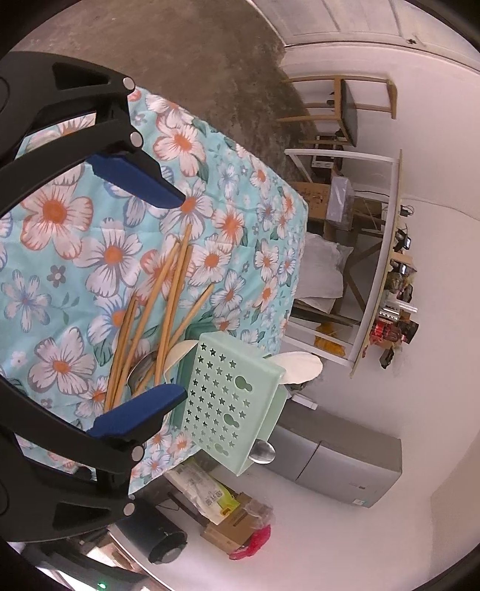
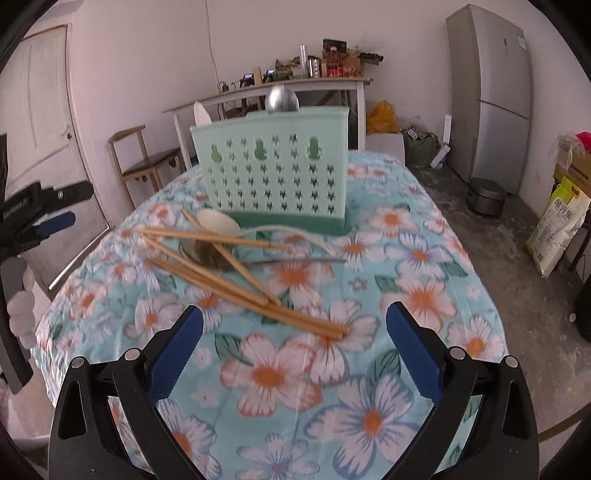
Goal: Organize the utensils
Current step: 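Open both tools to drop paddle and spoon into the holder, then withdraw, then move the left tool toward the metal spoon lying under the chopsticks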
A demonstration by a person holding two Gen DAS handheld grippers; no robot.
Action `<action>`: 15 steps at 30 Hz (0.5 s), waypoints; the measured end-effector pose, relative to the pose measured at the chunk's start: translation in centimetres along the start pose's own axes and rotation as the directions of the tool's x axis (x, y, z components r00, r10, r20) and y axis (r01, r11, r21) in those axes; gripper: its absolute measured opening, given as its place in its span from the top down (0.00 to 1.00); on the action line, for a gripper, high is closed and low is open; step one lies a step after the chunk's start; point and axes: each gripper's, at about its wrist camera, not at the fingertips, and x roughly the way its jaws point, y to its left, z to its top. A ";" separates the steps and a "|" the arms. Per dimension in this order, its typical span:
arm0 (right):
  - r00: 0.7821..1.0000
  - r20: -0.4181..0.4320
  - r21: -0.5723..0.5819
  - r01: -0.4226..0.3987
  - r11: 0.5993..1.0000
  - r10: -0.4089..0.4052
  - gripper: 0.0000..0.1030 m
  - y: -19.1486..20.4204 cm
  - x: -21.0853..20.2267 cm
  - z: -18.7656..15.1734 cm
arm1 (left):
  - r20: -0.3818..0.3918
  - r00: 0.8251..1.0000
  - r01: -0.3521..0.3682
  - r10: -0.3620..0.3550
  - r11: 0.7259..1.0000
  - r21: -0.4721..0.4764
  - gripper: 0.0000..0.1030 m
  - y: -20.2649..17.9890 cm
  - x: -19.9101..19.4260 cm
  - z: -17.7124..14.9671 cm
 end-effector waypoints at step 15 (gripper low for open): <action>0.994 -0.100 0.026 -0.050 0.998 0.053 0.06 0.0 2.9 -2.1 | -0.060 0.998 -0.016 0.012 0.999 -0.051 0.08 0.2 2.0 -0.8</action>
